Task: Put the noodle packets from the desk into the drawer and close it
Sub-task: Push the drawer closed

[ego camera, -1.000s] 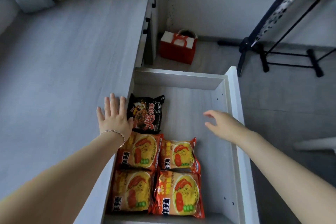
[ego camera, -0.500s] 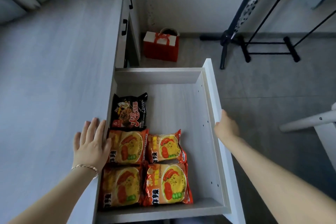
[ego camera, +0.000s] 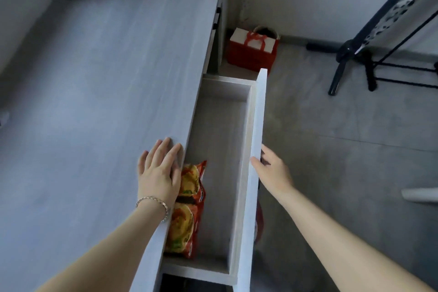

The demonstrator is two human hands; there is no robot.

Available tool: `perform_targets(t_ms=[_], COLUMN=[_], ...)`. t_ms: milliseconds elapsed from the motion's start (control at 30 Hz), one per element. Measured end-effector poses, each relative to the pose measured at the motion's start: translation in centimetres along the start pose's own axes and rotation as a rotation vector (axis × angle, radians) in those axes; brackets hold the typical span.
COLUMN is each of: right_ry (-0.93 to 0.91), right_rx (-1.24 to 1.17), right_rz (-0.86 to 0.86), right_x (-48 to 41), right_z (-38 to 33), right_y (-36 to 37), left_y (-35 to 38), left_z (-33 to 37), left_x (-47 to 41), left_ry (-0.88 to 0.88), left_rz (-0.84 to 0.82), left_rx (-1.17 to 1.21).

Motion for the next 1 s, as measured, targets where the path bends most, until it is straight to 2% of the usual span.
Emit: perform_targets(t_ms=[167, 267, 400, 633, 733, 833, 900, 1000], right_ry=[0.052, 0.068, -0.002, -0.073, -0.14, -0.227, -0.25, -0.267], right_rx=[-0.238, -0.277, -0.249, 0.03, 0.296, 0.582, 0.699, 0.829], right_rz=[-0.276, -0.382, -0.502, -0.572, -0.614, -0.545, -0.48, -0.477], right_x=[-1.7, -2.3, -2.2, -2.8, -2.6, -2.4, -2.0, -1.3], right_z=[-2.8, -3.9, -5.8, -7.5, -9.1, -9.9, -10.6, -11.6], right_y=[6.5, 10.0, 13.4, 13.8, 12.9, 11.6, 9.9, 7.6], left_y=[0.1, -0.1, 0.1, 0.2, 0.3, 0.4, -0.9, -3.1], left_z=[-0.4, -0.6, -0.6, -0.7, -0.6, -0.3, 0.4, 2.4], left_x=[-0.2, -0.4, -0.5, -0.5, -0.4, -0.5, -1.4, -3.4], left_ry=[0.021, 0.062, 0.092, 0.097, 0.089, 0.121, 0.098, 0.047], left_rz=[0.031, 0.069, 0.104, 0.077, 0.061, 0.032, -0.066, -0.328], left_rx=[-0.012, -0.018, -0.031, -0.071, -0.116, -0.184, -0.254, -0.387])
Point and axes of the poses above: each hand's wrist, its own x-axis away from the middle knuckle, its own y-axis out of the palm, z = x × y, the point moved 5 cm from there along -x, towards the middle knuckle, and after that the axes turned 1 degree about z, right-handed, at the moved point
